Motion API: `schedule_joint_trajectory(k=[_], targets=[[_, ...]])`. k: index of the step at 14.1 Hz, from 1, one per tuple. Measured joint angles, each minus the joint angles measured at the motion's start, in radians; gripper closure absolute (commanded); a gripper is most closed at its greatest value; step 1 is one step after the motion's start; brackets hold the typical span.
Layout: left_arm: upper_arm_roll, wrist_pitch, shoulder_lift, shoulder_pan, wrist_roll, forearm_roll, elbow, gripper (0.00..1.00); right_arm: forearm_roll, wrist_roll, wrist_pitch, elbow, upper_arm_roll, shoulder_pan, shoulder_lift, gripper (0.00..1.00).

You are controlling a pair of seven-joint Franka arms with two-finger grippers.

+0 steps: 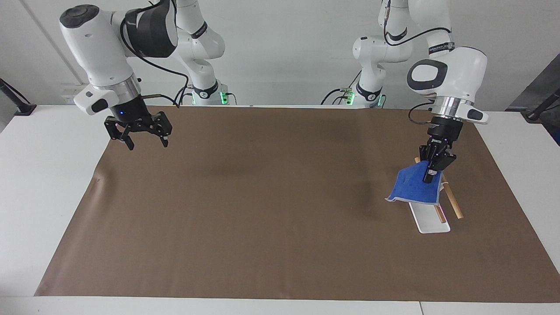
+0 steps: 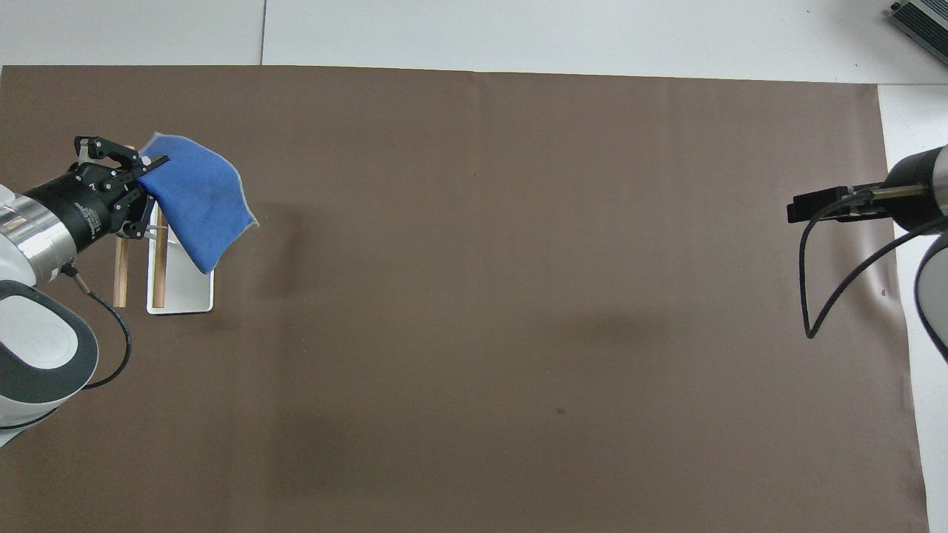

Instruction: Right arm passes towel to left arm to hang

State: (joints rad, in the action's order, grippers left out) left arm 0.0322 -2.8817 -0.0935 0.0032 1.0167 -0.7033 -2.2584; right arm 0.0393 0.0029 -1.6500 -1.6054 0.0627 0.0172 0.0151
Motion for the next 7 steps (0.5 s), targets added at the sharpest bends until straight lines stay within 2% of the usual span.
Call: schedule_joint_trajectory(k=[7], targets=[[0.0, -0.107, 0.008, 0.083, 0.064, 0.0, -0.054, 1.0, -0.029, 0.03, 0.022, -0.014, 0.002, 0.012, 0.018, 0.0]])
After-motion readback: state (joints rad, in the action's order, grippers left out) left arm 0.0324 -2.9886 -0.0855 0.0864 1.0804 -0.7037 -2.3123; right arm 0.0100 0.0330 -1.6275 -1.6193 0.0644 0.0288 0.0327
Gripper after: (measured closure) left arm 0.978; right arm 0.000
